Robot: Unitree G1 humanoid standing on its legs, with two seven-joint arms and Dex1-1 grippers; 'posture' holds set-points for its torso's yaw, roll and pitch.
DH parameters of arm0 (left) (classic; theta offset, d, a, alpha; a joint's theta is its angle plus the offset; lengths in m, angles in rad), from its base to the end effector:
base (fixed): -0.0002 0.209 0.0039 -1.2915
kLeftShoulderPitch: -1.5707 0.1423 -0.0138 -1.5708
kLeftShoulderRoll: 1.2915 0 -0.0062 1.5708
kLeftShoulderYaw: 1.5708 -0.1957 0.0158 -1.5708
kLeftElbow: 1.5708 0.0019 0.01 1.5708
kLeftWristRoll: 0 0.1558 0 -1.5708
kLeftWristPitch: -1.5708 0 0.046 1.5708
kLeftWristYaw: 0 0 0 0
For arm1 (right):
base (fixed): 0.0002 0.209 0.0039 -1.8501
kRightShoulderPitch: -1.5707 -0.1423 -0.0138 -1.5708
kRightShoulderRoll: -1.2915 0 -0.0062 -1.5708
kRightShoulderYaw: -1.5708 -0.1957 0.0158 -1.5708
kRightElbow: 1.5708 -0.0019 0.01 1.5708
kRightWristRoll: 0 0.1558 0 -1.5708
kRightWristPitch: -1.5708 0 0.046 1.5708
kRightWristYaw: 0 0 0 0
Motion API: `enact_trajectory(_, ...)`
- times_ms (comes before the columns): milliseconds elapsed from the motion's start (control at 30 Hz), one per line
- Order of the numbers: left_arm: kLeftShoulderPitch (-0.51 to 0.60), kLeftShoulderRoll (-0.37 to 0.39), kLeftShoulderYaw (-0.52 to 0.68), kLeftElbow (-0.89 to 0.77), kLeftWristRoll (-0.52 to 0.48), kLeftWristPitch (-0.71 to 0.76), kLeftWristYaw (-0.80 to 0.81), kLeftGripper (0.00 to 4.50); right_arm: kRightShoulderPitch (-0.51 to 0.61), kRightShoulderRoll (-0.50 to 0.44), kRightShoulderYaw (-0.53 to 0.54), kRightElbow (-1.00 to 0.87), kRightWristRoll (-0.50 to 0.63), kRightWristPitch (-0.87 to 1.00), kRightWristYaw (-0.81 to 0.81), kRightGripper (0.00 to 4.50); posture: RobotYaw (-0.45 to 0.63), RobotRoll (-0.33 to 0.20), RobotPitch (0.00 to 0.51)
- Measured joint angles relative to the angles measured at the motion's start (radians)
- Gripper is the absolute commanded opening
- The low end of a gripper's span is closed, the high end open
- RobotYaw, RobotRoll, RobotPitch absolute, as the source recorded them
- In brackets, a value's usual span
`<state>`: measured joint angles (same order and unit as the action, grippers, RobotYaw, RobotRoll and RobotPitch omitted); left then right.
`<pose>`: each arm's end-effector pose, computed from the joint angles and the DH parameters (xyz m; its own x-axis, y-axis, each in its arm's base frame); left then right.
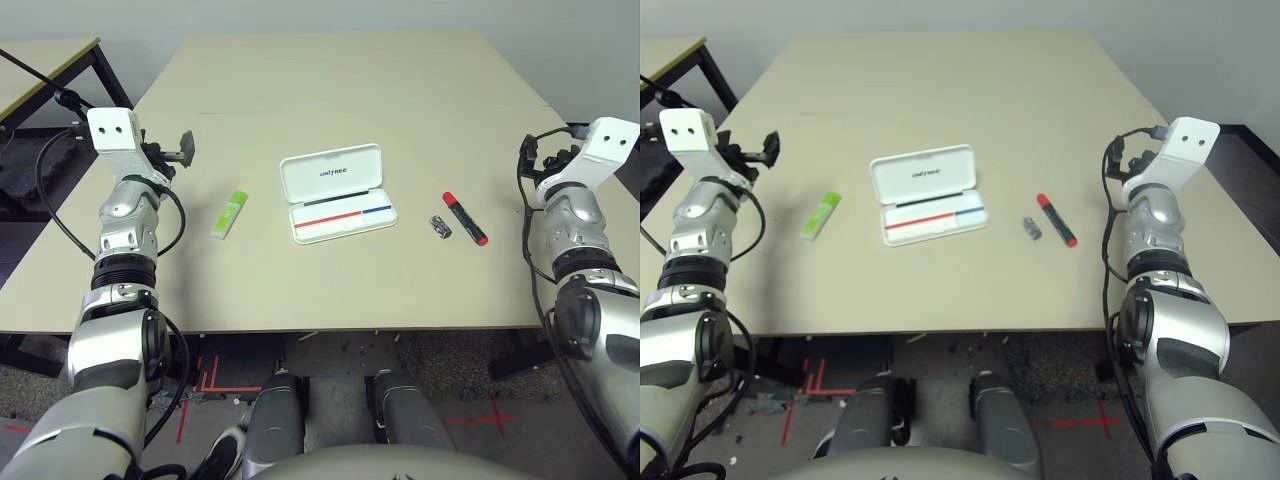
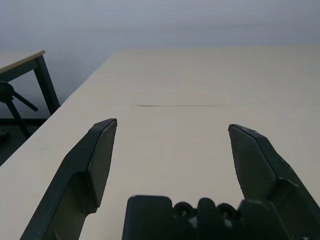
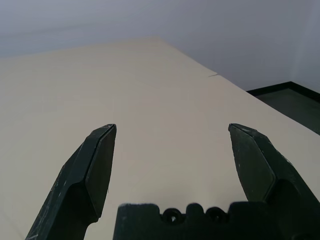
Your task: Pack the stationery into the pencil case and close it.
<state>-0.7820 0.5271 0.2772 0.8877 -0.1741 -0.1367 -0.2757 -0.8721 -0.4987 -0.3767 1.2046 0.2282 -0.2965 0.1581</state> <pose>0.3425 0.3060 0.1397 0.9866 0.0860 0.1390 -0.1007 0.9896 0.1024 0.3448 -0.3071 0.1107 0.9491 -0.2984 0.1010 0.2883 0.9519 0.1034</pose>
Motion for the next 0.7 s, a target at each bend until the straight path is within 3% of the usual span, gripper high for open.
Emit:
enact_trajectory(400, -0.001, 0.000, -0.001, 0.019, 0.000, -0.004, -0.004, 4.50, -0.002, 0.000, 0.002, 0.000, 0.000, 0.002, 0.028, 4.46, 0.00, 0.000, 0.037)
enact_trajectory(700, 0.049, 0.026, 0.015, -0.069, -0.015, 0.022, -0.042, 4.50, -0.024, -0.015, 0.137, -0.008, -0.081, 0.105, 0.293, 4.46, 0.02, 0.000, 0.039)
